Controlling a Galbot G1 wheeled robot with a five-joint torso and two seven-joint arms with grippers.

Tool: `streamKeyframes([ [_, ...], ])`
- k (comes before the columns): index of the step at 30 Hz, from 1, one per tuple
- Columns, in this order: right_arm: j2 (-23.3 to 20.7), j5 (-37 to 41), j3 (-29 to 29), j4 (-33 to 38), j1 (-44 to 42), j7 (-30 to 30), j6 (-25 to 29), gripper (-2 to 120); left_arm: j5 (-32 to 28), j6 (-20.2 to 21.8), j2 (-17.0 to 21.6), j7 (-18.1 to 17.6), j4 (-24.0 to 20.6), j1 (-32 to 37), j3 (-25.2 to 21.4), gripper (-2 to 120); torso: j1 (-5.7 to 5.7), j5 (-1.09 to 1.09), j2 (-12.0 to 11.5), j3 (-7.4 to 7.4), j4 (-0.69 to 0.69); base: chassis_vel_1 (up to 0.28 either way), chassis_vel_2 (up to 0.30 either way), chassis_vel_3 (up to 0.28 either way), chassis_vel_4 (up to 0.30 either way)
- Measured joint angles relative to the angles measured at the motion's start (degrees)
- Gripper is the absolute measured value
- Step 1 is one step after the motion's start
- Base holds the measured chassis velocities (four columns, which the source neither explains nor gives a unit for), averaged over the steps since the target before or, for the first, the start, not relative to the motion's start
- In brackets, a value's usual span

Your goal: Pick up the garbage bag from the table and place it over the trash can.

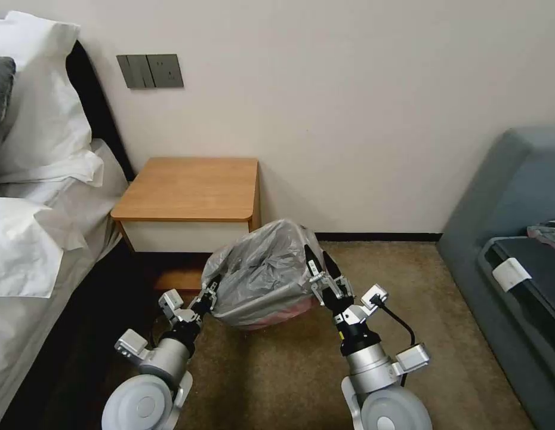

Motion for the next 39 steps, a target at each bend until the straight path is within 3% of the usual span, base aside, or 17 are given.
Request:
streamKeyframes([
  [11,0.6,-0.1,0.4,-1.7,0.3,-0.7,0.6,43,-0.3,-0.3,0.1,0.1,-0.2,0.3,-0.2,4,0.00,0.00,0.0,0.00,0.00,0.000,0.000,0.000,0.000],
  [19,0.7,-0.4,0.5,-2.3,0.4,-0.8,0.9,29,-0.5,-0.3,0.1,0.1,-0.5,0.3,-0.2,4,0.00,0.00,0.0,0.00,0.00,0.000,0.000,0.000,0.000],
  [20,0.7,-0.5,0.5,-2.3,0.4,-0.8,0.9,22,-0.5,-0.3,0.2,0.1,-0.6,0.4,-0.2,4,0.00,0.00,0.0,0.00,0.00,0.000,0.000,0.000,0.000],
  [26,0.5,-0.8,0.6,-2.0,0.4,-0.8,0.9,0,-0.5,-0.3,0.1,0.1,-0.6,0.4,-0.1,4,0.00,0.00,0.0,0.00,0.00,0.000,0.000,0.000,0.000],
  [39,-0.1,-2.5,1.1,-2.2,0.7,1.1,1.4,0,-0.3,-0.2,0.0,0.2,-1.3,1.1,0.3,4,0.00,0.01,0.0,0.00,0.00,0.000,0.000,0.000,0.000],
])
